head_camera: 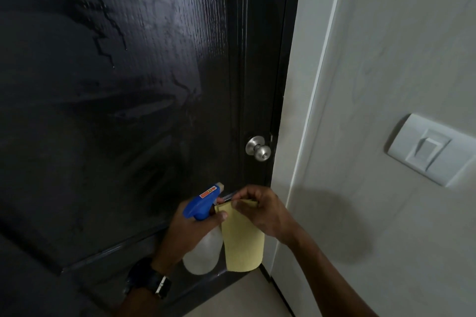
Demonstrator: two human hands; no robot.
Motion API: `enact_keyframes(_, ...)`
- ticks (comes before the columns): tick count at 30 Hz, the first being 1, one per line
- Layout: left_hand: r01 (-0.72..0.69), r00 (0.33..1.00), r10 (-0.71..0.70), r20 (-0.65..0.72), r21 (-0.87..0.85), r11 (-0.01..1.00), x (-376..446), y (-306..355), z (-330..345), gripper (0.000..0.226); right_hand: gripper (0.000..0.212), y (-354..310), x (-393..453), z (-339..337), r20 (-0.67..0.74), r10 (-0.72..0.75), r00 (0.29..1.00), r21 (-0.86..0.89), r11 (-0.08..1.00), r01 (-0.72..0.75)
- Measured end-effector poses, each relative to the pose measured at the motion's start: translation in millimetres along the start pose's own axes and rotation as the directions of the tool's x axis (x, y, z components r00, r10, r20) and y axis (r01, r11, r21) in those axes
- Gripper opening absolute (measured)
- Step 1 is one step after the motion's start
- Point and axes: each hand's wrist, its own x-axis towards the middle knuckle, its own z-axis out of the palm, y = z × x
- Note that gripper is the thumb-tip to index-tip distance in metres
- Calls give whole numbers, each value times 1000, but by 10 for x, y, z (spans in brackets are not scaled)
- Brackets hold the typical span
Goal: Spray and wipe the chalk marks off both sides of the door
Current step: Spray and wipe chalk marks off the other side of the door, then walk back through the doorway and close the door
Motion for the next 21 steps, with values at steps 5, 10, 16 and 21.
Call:
enact_keyframes(5,-39,999,39,28,7,999,62,-70,-62,49,12,-29,70,12,21,-25,999,26,999,25)
enact_keyframes(10,-68,998,68,-15,-26,997,128,-1,-40,34,11,21,148,-9,2,-7,1000,48,999,7)
enact_keyframes(16,-100,992,92,-85,-84,992,204,-10,-82,34,9,48,327,-52,-26,87,996,140,987,-83)
enact_keyframes(21,-185,970,170,-173,-76,980,271,29,-256,29,16,388,823,-381,-348,351,869,125,936,-328)
